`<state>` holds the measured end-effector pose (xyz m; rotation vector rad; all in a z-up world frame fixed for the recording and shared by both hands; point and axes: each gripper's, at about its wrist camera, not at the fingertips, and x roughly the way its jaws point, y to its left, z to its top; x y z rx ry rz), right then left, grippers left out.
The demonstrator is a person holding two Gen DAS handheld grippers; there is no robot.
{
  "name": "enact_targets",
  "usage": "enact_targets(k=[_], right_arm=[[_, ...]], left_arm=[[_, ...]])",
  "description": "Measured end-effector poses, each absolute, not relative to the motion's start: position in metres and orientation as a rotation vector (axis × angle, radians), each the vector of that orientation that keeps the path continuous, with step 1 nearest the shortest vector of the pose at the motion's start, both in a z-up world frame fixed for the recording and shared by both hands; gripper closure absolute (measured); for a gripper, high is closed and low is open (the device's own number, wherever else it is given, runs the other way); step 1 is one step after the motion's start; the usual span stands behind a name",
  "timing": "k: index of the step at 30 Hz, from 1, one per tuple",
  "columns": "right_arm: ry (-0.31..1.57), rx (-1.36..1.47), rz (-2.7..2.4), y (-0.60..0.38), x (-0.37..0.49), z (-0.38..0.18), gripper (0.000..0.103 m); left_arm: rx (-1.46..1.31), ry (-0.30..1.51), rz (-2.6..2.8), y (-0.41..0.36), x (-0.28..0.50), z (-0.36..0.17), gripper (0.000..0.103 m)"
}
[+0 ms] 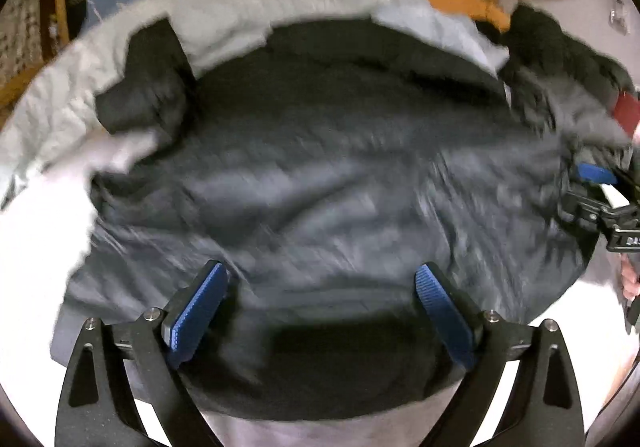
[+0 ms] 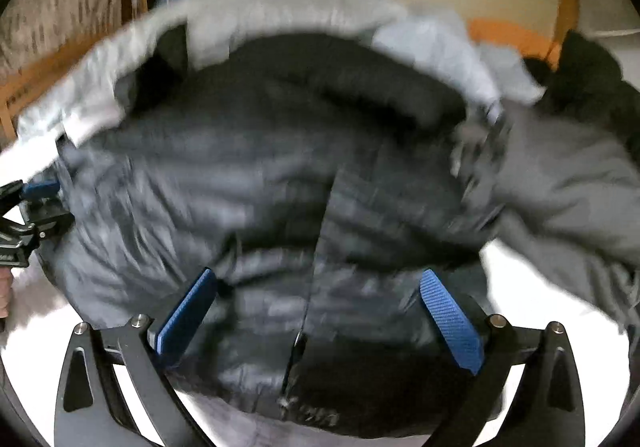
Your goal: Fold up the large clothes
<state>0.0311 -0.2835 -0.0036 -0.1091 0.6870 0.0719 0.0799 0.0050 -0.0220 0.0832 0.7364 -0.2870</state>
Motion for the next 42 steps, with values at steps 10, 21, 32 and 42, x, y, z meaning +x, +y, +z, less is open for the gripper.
enact_targets(k=[10, 21, 32, 42], right_arm=[[0.806, 0.005, 0.022, -0.336, 0.084, -0.014, 0.062], [0.7, 0.022, -0.133, -0.376, 0.071, 0.015, 0.056], [0.858, 0.28, 0.189, -0.354, 0.029, 0.002, 0.043], [0.878, 0.111, 0.112, -0.348, 0.013, -0.031, 0.043]], left_arm=[[-0.234, 0.851, 0.059, 0.132, 0.15, -0.035, 0.027], [-0.125, 0.745, 0.074, 0.115, 0.131, -0.016, 0.028], [0.058, 0.628, -0.151, 0.049, 0.063, 0.019, 0.027], [0.15, 0.783, -0.193, 0.02, 0.05, -0.016, 0.023]])
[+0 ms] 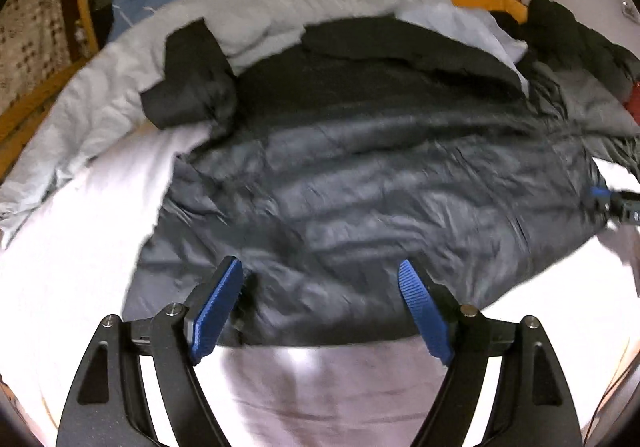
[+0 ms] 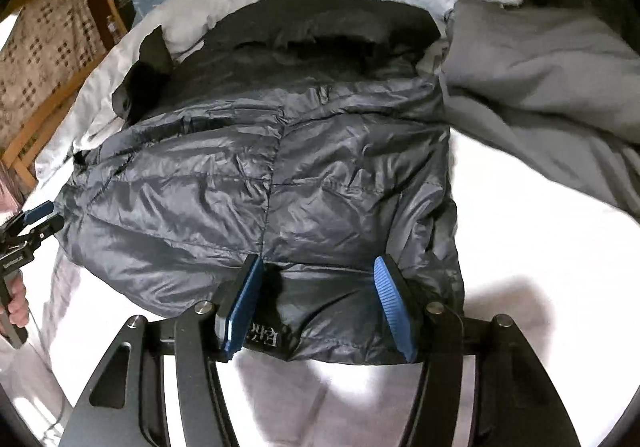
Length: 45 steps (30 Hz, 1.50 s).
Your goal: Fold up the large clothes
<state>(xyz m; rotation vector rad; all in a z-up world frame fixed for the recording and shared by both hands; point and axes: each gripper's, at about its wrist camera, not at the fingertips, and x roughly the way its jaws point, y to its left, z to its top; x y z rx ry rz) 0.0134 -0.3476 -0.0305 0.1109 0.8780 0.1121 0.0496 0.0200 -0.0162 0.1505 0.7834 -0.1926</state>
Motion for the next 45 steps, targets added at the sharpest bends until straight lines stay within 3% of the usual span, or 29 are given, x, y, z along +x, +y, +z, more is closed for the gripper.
enact_targets(k=[6, 9, 18, 22, 25, 28, 29, 30, 31, 33, 34, 36, 45], right_arm=[[0.73, 0.038, 0.105, -0.329, -0.013, 0.01, 0.041], [0.692, -0.065, 0.113, -0.304, -0.022, 0.019, 0.017], [0.788, -0.403, 0.138, -0.23, -0.024, -0.019, 0.016], [0.795, -0.474, 0.089, -0.227, -0.022, -0.031, 0.016], [0.777, -0.505, 0.054, -0.235, -0.02, -0.035, 0.016], [0.766, -0.52, -0.007, -0.244, -0.011, -0.037, 0.016], [0.773, -0.497, -0.018, -0.25, -0.008, -0.036, 0.016], [0.784, -0.461, -0.011, -0.255, -0.005, -0.036, 0.019], [0.797, -0.406, 0.01, -0.262, -0.003, -0.033, 0.04], [0.824, -0.357, 0.057, -0.268, -0.003, -0.03, 0.07], [0.832, -0.353, 0.067, -0.267, -0.005, -0.027, 0.075], [0.821, -0.373, 0.07, -0.264, -0.014, -0.02, 0.082], [0.898, -0.269, 0.092, -0.265, -0.062, -0.017, 0.082]], left_arm=[[0.184, 0.78, -0.256, 0.019, 0.037, -0.012, 0.023], [0.228, 0.808, -0.259, 0.015, 0.028, -0.023, 0.023], [0.553, 0.786, -0.192, -0.013, 0.011, -0.055, 0.019], [0.539, 0.768, -0.121, -0.005, 0.024, -0.053, 0.021], [0.515, 0.764, -0.092, 0.003, 0.039, -0.053, 0.036], [0.516, 0.791, -0.087, 0.006, 0.051, -0.058, 0.075], [0.512, 0.797, -0.088, 0.006, 0.054, -0.058, 0.079], [0.509, 0.795, -0.089, 0.005, 0.054, -0.058, 0.083], [0.509, 0.788, -0.089, 0.005, 0.052, -0.055, 0.088], [0.506, 0.766, -0.1, 0.004, 0.046, -0.046, 0.089], [0.5, 0.753, -0.103, 0.005, 0.04, -0.04, 0.089], [0.48, 0.742, -0.112, 0.008, 0.026, -0.028, 0.09], [0.433, 0.825, -0.143, 0.019, -0.031, -0.045, 0.089]])
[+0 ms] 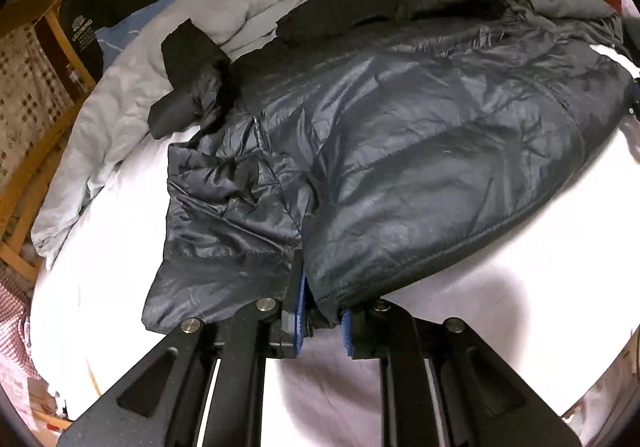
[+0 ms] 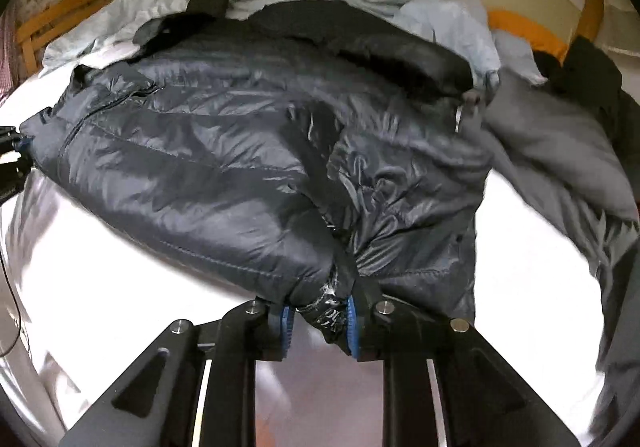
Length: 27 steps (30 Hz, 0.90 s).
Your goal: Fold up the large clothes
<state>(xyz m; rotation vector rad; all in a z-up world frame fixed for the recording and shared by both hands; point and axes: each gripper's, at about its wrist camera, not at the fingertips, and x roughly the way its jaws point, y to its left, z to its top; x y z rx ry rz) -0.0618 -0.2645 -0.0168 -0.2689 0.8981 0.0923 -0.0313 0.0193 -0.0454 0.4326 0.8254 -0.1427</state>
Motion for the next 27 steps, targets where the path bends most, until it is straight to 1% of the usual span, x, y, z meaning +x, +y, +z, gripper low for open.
enact_targets(k=[3, 6, 11, 12, 14, 15, 16, 17, 18, 19, 24, 27], right_arm=[[0.897, -0.33, 0.09, -0.257, -0.073, -0.019, 0.082], [0.902, -0.28, 0.119, -0.259, -0.083, -0.015, 0.082], [0.909, -0.281, 0.144, -0.262, -0.092, -0.012, 0.081], [0.907, -0.279, 0.152, -0.263, -0.091, -0.009, 0.079], [0.895, -0.275, 0.154, -0.268, -0.084, -0.002, 0.075], [0.892, -0.263, 0.155, -0.269, -0.084, 0.002, 0.069], [0.895, -0.244, 0.157, -0.274, -0.08, 0.008, 0.058], [0.893, -0.234, 0.145, -0.275, -0.077, 0.012, 0.051], [0.883, -0.221, 0.127, -0.279, -0.074, 0.017, 0.041], [0.869, -0.206, 0.119, -0.282, -0.072, 0.023, 0.038], [0.837, -0.15, 0.149, -0.289, -0.056, 0.048, 0.038], [0.81, -0.177, 0.153, -0.291, -0.043, 0.06, 0.037]], left_arm=[[0.39, 0.819, -0.145, 0.026, -0.037, -0.037, 0.088], [0.33, 0.838, -0.149, 0.036, -0.042, -0.031, 0.088], [0.354, 0.88, -0.193, 0.035, -0.041, -0.022, 0.088], [0.35, 0.887, -0.196, 0.035, -0.04, -0.02, 0.087], [0.345, 0.895, -0.195, 0.039, -0.033, -0.014, 0.076], [0.341, 0.895, -0.192, 0.041, -0.03, -0.011, 0.072], [0.343, 0.894, -0.185, 0.042, -0.028, -0.008, 0.061], [0.35, 0.884, -0.176, 0.045, -0.024, -0.004, 0.053], [0.36, 0.871, -0.17, 0.047, -0.022, 0.0, 0.049], [0.37, 0.858, -0.165, 0.048, -0.02, 0.005, 0.044], [0.4, 0.813, -0.177, 0.05, 0.0, 0.031, 0.04], [0.405, 0.793, -0.178, 0.05, 0.018, 0.042, 0.035]])
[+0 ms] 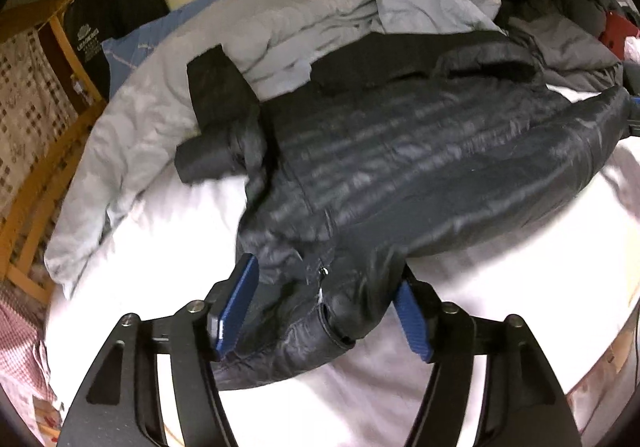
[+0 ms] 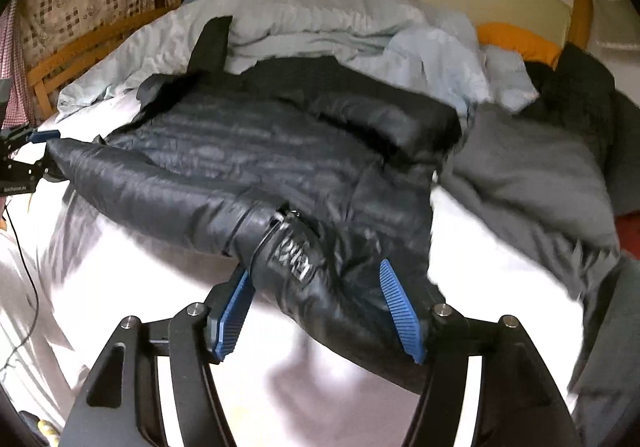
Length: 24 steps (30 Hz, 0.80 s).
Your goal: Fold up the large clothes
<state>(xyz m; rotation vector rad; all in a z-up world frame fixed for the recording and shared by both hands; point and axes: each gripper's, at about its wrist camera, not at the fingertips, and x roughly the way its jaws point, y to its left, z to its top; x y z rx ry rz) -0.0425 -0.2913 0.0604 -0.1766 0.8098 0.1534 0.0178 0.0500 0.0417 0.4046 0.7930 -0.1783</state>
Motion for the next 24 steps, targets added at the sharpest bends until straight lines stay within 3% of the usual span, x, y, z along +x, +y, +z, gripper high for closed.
enact_targets(k=[17, 19, 21, 24], right_arm=[[0.809, -0.072, 0.136, -0.319, 0.053, 0.046, 0.037], [0.79, -0.074, 0.114, -0.322, 0.055, 0.044, 0.028], [0.786, -0.071, 0.093, -0.325, 0.056, 0.042, 0.026], [0.778, -0.081, 0.042, -0.332, 0.057, 0.042, 0.026]], left_arm=[[0.206, 0.858, -0.174, 0.076, 0.12, 0.011, 0.029], [0.207, 0.86, -0.166, 0.076, 0.125, 0.009, 0.028], [0.222, 0.844, -0.152, 0.075, 0.128, 0.007, 0.027], [0.292, 0.735, -0.079, 0.071, 0.125, 0.01, 0.017]])
